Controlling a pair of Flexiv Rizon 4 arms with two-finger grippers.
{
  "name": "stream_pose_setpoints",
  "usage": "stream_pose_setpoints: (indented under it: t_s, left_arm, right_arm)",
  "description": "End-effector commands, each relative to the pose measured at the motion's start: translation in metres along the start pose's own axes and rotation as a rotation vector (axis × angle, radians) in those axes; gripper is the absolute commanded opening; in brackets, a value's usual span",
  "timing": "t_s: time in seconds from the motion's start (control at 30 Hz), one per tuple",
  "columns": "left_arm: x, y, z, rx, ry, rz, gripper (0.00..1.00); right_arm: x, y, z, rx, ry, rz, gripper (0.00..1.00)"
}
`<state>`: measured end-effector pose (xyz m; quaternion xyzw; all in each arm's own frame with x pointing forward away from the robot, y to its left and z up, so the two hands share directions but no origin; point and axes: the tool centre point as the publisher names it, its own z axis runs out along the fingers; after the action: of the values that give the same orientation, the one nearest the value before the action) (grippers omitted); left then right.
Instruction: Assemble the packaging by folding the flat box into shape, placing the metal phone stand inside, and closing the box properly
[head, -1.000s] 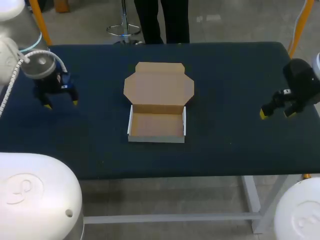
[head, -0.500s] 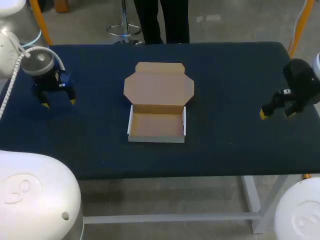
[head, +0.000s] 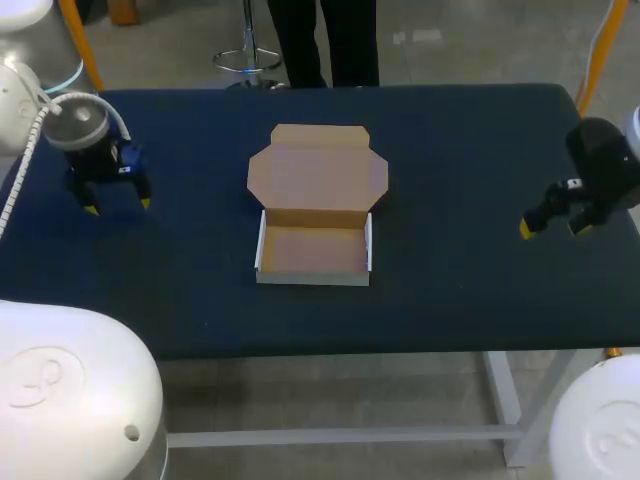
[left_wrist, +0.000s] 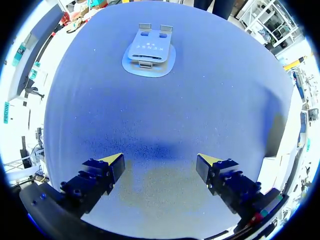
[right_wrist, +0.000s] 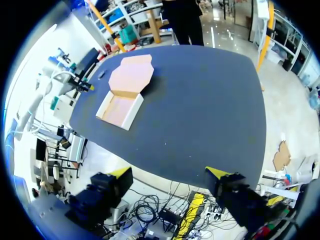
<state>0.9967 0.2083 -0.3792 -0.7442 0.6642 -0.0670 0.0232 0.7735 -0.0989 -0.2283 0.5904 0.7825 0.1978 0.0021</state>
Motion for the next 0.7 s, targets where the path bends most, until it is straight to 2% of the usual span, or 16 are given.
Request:
stream_pose_setpoints:
  t_s: [0.03, 0.43, 0.7]
  left_arm:
    - [0.0003, 0.0001, 0.0001, 0.0, -0.003, 0.0, 1.0]
    - [0.0011, -0.0024, -0.0004, 0.005, -0.002, -0.002, 1.0]
    - [-0.0054, -0.0078, 0.0016, 0.003, -0.017, 0.01, 1.0]
  right_arm:
    - [0.0007, 0.0001, -0.0026, 0.005, 0.001, 0.0, 1.0]
    - [0.0007, 0.0001, -0.0026, 0.005, 0.001, 0.0, 1.0]
    - [0.0007, 0.0001, -0.0026, 0.005, 0.001, 0.0, 1.0]
